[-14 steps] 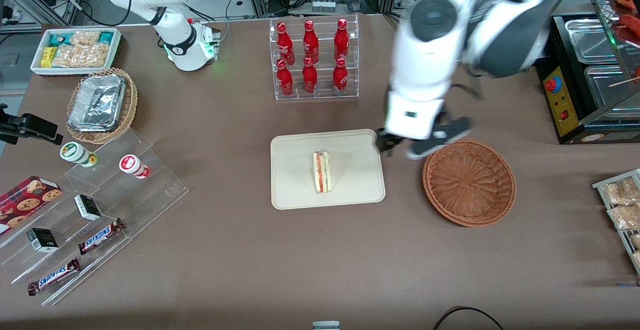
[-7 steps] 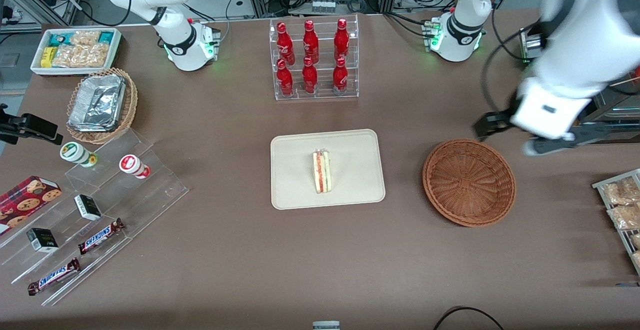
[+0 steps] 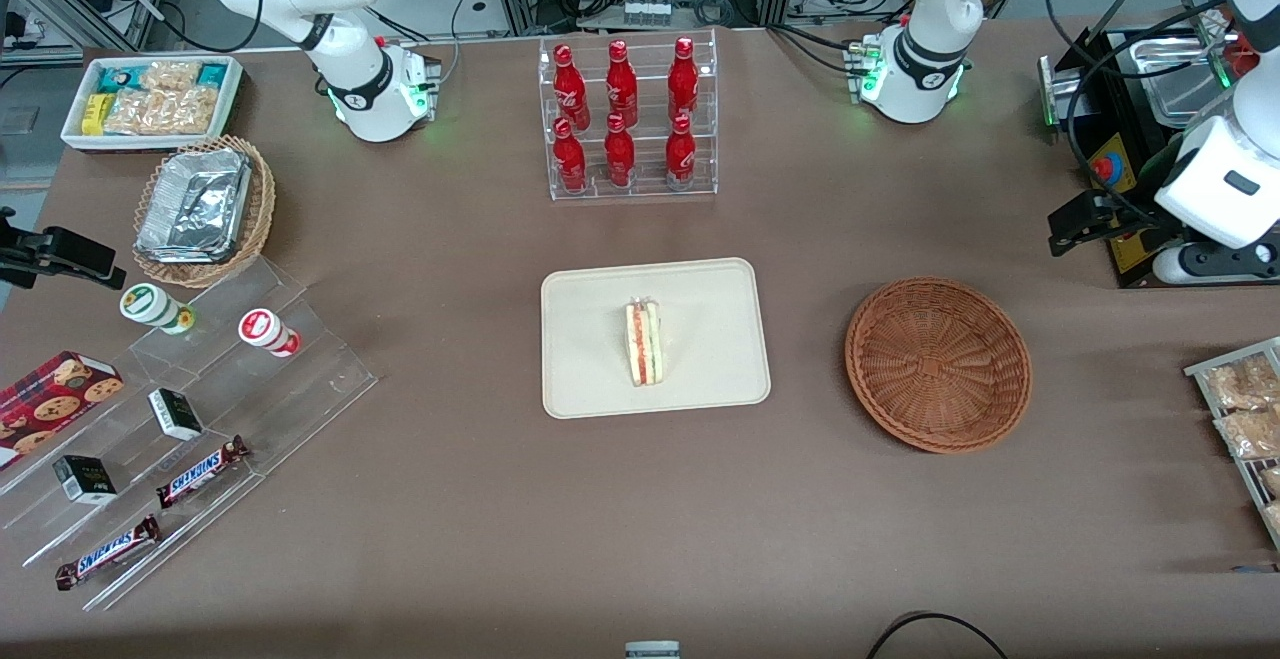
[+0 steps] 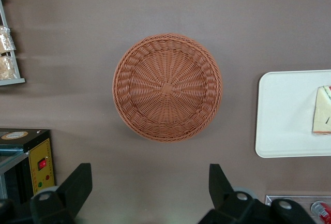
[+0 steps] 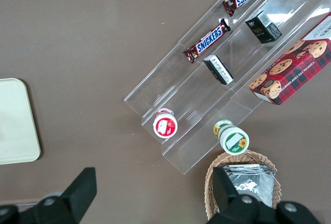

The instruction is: Place sandwich from basket to tray

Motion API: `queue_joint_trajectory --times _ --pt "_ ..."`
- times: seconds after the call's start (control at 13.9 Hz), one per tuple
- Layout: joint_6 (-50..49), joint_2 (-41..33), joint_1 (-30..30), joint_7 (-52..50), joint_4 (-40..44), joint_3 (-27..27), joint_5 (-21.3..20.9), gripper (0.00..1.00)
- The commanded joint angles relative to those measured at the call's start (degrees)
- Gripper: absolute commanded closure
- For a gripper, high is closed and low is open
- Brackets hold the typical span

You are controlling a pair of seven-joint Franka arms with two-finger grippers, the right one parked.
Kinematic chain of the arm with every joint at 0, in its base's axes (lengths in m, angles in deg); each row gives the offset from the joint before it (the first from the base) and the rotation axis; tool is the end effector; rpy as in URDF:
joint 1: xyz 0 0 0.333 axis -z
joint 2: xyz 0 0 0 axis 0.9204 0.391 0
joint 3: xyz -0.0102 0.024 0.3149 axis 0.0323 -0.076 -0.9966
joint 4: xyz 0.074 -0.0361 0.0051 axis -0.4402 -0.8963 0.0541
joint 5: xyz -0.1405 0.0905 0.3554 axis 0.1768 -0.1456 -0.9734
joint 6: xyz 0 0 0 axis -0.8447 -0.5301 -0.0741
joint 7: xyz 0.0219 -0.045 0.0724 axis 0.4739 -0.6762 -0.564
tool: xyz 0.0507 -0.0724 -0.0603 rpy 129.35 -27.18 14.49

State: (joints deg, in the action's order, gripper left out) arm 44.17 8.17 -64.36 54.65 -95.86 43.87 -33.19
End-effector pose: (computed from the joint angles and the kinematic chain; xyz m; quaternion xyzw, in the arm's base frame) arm 0.5654 -0.0530 0.6148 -0.9996 -0.0119 0.0240 0.0067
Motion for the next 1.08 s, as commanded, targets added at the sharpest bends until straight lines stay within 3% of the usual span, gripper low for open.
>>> queue_joint_trajectory --times 0.0,0.5,1.01 --pt "1.3 -0.1 0.1 1.2 -0.5 0.0 0.4 0.00" --pt "3.5 -0.4 -2.3 8.8 -0.2 -0.1 0.7 0.00" --pt "3.4 -0.4 -2.7 6.1 0.1 -0.2 -0.2 0.00"
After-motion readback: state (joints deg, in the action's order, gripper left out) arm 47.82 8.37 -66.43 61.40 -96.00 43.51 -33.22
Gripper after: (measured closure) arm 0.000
